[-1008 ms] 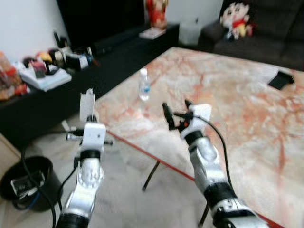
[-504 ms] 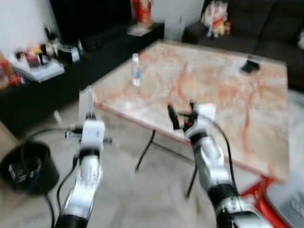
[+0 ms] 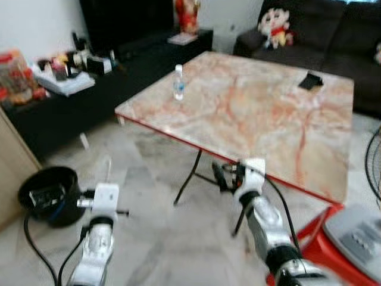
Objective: Picking trash to rubbish bin
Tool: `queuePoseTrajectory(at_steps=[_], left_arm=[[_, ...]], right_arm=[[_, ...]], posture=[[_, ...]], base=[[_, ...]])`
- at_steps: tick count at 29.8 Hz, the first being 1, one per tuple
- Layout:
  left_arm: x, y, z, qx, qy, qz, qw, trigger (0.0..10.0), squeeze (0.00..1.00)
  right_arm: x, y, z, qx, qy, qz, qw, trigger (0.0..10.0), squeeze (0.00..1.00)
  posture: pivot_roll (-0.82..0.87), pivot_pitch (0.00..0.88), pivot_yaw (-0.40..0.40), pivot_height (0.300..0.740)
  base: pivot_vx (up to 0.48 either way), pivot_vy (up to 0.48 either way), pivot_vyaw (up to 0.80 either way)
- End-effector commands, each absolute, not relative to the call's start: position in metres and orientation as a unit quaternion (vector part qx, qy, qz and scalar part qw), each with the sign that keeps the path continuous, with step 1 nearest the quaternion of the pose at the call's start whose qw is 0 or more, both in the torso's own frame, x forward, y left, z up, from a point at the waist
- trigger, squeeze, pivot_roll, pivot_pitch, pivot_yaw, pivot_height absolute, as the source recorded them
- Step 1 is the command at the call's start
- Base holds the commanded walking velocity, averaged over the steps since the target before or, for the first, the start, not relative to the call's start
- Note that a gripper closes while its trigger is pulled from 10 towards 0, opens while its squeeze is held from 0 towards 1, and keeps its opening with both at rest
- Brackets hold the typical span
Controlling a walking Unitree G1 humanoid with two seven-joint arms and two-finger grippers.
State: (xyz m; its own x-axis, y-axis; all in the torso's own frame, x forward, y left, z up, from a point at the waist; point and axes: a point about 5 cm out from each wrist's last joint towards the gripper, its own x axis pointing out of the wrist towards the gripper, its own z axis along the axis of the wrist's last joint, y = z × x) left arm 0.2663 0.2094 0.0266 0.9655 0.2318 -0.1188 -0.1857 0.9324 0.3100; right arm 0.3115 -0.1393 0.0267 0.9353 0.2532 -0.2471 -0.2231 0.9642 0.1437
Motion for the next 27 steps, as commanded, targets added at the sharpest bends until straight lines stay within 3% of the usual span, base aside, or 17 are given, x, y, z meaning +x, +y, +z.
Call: queuePoseTrajectory(at_steps=[1,6,10,27], left_arm=[[0.261,0.214,0.016,0.134,0.104,0.113,0.979,10.0,0.0],[0.247,0.22,-0.011,0.098,0.182,0.121,0.971,10.0,0.0],[0.231,0.234,-0.03,0.06,0.242,0.16,0.955,10.0,0.0],[0.216,0.243,-0.045,0.035,0.299,0.166,0.939,10.0,0.0]], right_arm=[[0.302,-0.146,0.013,0.052,0.173,0.107,0.978,10.0,0.0],[0.278,-0.156,-0.015,0.038,0.244,0.088,0.965,10.0,0.0],[0.255,-0.158,-0.037,0.021,0.304,0.082,0.949,10.0,0.0],[0.25,-0.151,-0.043,0.023,0.328,0.078,0.941,10.0,0.0]], posture=[[0.07,0.011,-0.007,0.74],[0.07,0.011,-0.006,0.74],[0.06,0.01,-0.005,0.74],[0.07,0.0,-0.007,0.74]], base=[[0.0,0.0,0.0],[0.0,0.0,0.0],[0.0,0.0,0.7],[0.0,0.0,0.76]])
